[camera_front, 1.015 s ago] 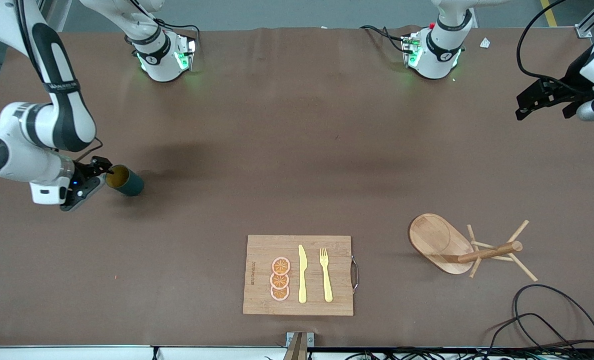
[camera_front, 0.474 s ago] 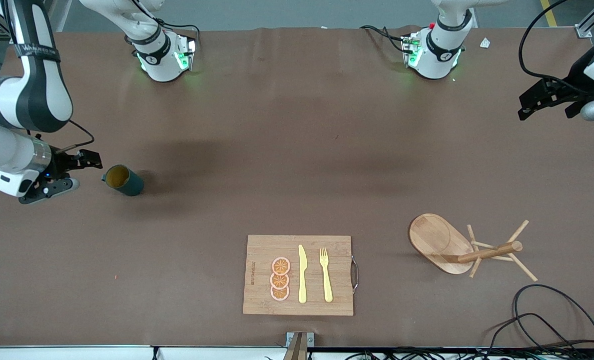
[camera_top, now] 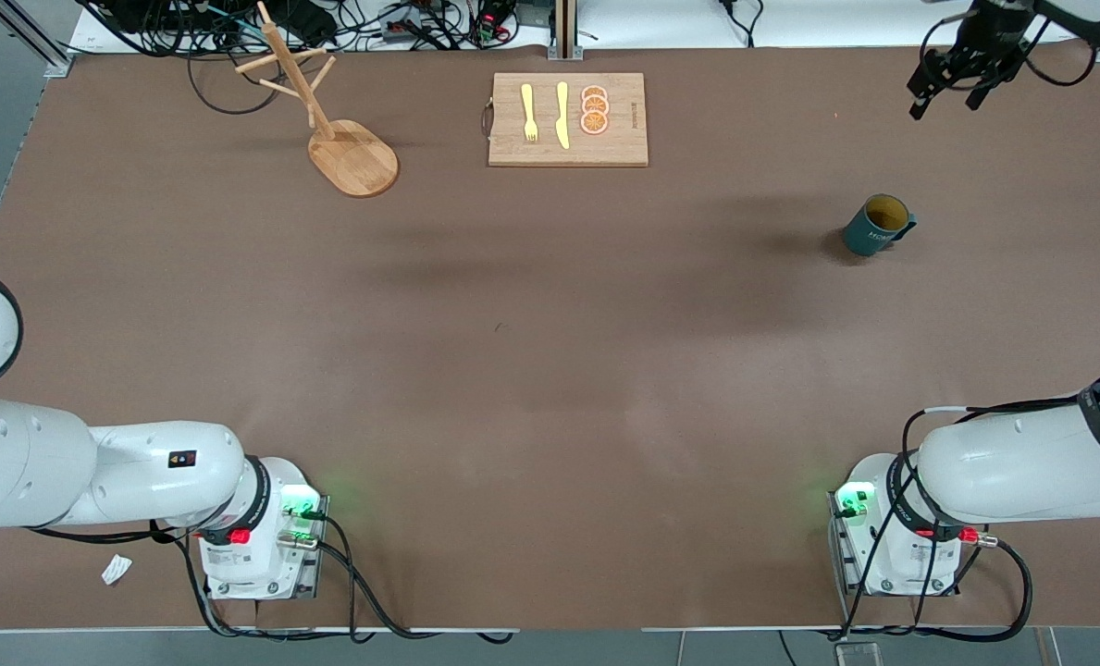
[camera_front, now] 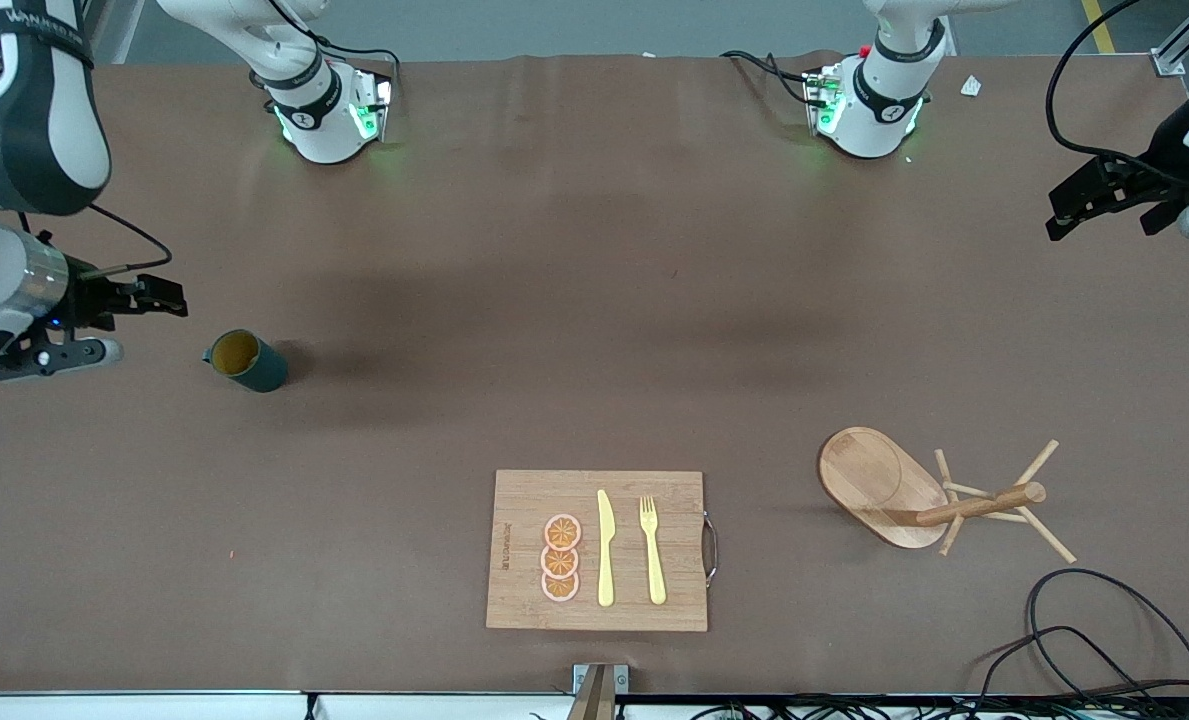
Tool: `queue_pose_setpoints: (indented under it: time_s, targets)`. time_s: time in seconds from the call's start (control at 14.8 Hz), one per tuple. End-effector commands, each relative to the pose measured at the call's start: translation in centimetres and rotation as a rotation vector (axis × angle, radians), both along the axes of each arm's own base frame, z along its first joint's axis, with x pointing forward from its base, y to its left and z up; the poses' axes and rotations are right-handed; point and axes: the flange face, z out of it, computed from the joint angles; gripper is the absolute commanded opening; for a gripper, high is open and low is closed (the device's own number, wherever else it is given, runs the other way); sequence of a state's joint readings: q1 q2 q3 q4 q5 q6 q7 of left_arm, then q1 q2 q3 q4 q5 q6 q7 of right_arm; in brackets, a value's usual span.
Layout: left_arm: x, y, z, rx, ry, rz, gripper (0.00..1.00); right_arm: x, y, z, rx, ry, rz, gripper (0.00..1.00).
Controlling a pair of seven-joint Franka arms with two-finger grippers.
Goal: Transfer cup from left to right arm and place
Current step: 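Release the mug and retract the right gripper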
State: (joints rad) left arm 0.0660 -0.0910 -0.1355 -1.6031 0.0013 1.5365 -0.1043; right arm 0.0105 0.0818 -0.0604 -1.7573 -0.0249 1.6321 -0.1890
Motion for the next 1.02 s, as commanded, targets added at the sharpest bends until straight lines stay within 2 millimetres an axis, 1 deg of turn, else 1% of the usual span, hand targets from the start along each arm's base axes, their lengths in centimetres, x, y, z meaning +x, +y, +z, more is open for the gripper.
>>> queue_pose_setpoints:
  time_s: [0.0,0.14,0.27,0.41,0.61,0.68,0.81,0.95]
  targets:
    - [-0.7,-0.1,0.5,0.002,-0.011,-0.012,1.00,-0.1,0.5,5.3,-0.021,-0.023,-0.095,1.00]
    - [-0.7,-0.2,0.4,0.004,-0.009,-0.013,1.00,0.1,0.7,7.5,-0.031,-0.055,-0.145,1.00]
    - [-1.1,-0.4,0.4,0.004,-0.007,-0.016,1.00,0.2,0.6,8.3,-0.031,-0.072,-0.150,1.00]
    - [-1.0,-0.5,0.4,0.004,-0.007,-0.018,1.00,0.2,0.5,8.4,-0.029,-0.074,-0.152,1.00]
    - [-1.0,-0.5,0.4,0.004,-0.007,-0.018,1.00,0.1,0.3,10.8,-0.029,-0.092,-0.156,1.00]
    - [-0.9,-0.5,0.3,0.004,-0.006,-0.018,1.00,0.1,-0.1,11.4,-0.029,-0.101,-0.162,1.00]
    - [-0.7,-0.5,0.2,0.003,-0.004,-0.019,1.00,0.0,-0.2,11.8,-0.027,-0.092,-0.160,1.00]
    - [-0.6,-0.6,0.2,0.002,-0.004,-0.019,1.00,-0.3,-0.3,13.3,-0.031,-0.099,-0.164,1.00]
